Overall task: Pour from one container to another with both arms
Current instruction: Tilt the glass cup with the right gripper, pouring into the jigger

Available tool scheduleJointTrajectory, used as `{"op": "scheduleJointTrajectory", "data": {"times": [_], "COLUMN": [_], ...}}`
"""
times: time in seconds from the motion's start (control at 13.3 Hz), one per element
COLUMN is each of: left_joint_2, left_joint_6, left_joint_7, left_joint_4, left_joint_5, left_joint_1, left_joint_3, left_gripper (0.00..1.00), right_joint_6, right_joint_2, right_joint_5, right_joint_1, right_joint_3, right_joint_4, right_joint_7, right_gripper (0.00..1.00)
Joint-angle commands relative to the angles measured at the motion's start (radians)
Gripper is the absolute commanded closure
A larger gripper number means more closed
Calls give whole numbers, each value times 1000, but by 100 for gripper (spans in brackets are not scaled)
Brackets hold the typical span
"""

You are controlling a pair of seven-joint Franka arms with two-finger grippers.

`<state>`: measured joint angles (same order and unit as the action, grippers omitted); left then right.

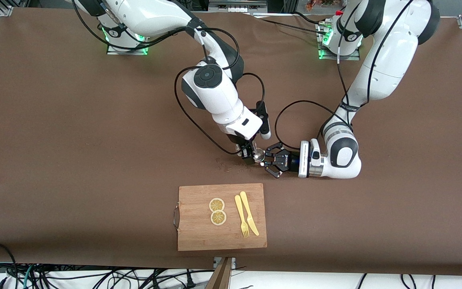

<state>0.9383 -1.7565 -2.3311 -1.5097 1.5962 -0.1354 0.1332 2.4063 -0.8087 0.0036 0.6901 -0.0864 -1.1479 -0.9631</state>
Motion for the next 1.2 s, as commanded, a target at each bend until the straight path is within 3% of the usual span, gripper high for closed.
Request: {"op": "scheduleJointTrajectory", "data": {"times": [0.0,0.53,0.97,1.12], "left_joint_2": [-27,-27,-33,-33], "left_joint_6": [-9,-8,35,99], "left_joint_7": [-57,-56,-63,-76], "left_joint_4": [-30,-30,-32,-37], "left_joint_5": [30,30,19,18], "left_joint_1": [5,5,23,45], "left_joint_3": [6,3,-10,-46], "left_gripper": [100,100,100,100], "right_joint_6": [-9,-1,5,4], "right_joint_2": [29,72,109,114], "right_joint_5": [-16,79,382,490], "right_joint_1": [12,0,-55,-84], "right_joint_3": [16,16,16,16], "right_joint_4": [-12,-18,-65,-78], "right_joint_7": [26,92,61,-14], "right_gripper": [93,93,93,93]}}
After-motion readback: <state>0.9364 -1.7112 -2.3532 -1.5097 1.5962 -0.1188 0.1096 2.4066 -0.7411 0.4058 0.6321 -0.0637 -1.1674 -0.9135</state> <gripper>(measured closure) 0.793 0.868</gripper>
